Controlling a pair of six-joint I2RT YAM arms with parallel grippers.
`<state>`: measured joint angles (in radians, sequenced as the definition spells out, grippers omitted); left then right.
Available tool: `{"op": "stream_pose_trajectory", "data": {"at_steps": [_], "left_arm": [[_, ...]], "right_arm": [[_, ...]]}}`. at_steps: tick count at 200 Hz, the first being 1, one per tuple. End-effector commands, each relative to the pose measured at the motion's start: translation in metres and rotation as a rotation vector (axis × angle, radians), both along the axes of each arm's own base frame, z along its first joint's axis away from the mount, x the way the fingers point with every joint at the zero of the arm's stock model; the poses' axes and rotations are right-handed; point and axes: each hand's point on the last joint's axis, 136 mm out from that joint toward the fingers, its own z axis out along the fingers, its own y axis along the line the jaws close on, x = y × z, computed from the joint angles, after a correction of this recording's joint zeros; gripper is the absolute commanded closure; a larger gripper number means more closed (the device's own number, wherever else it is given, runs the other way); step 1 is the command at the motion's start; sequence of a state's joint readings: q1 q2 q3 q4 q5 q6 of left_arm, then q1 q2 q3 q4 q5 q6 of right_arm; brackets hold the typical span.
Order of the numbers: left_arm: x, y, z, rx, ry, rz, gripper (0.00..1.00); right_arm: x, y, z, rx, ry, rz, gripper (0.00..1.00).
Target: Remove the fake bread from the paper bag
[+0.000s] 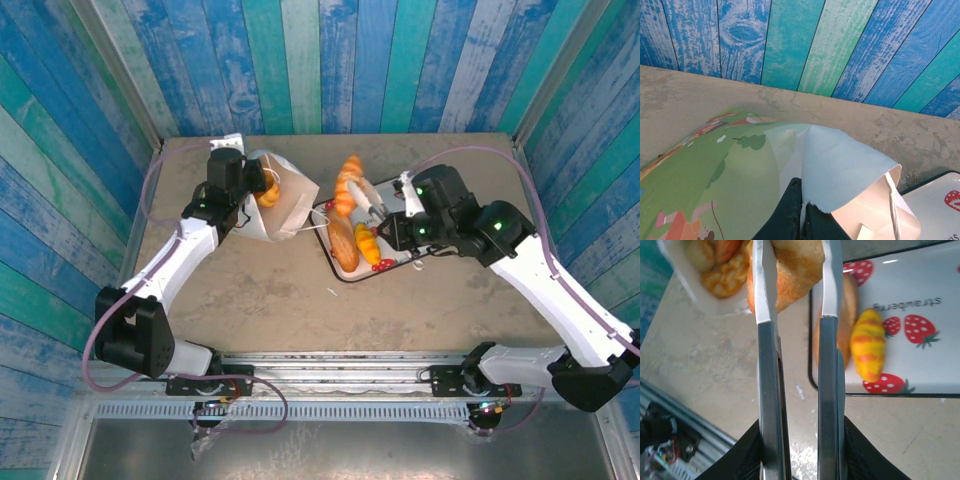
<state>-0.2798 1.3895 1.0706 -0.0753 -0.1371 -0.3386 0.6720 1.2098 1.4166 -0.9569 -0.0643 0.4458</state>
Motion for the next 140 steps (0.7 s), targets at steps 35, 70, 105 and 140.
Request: {"op": "stream_pose_trajectory", "data": {"at_steps": [35, 70, 105, 140], "left_arm": [[-0.008, -0.003, 0.034, -0.032, -0.084, -0.034, 0.93], [-0.008, -0.007, 0.033, -0.045, -0.082, -0.049, 0.93], [-0.007, -0.007, 0.033, -0.050, -0.090, -0.047, 0.93], [-0.007, -0.008, 0.033, -0.058, -0.092, -0.055, 0.93]], "right_arm": [[0.053, -0.036, -0.044, -0.032, 0.078, -0.173, 0.84], [0.076, -0.047, -0.071, -0.079, 0.131, -0.242, 0.82], [0.093, -0.040, -0.092, -0.113, 0.151, -0.226, 0.83], [0.106, -0.037, -0.110, -0.148, 0.171, -0.230, 0.81]]}}
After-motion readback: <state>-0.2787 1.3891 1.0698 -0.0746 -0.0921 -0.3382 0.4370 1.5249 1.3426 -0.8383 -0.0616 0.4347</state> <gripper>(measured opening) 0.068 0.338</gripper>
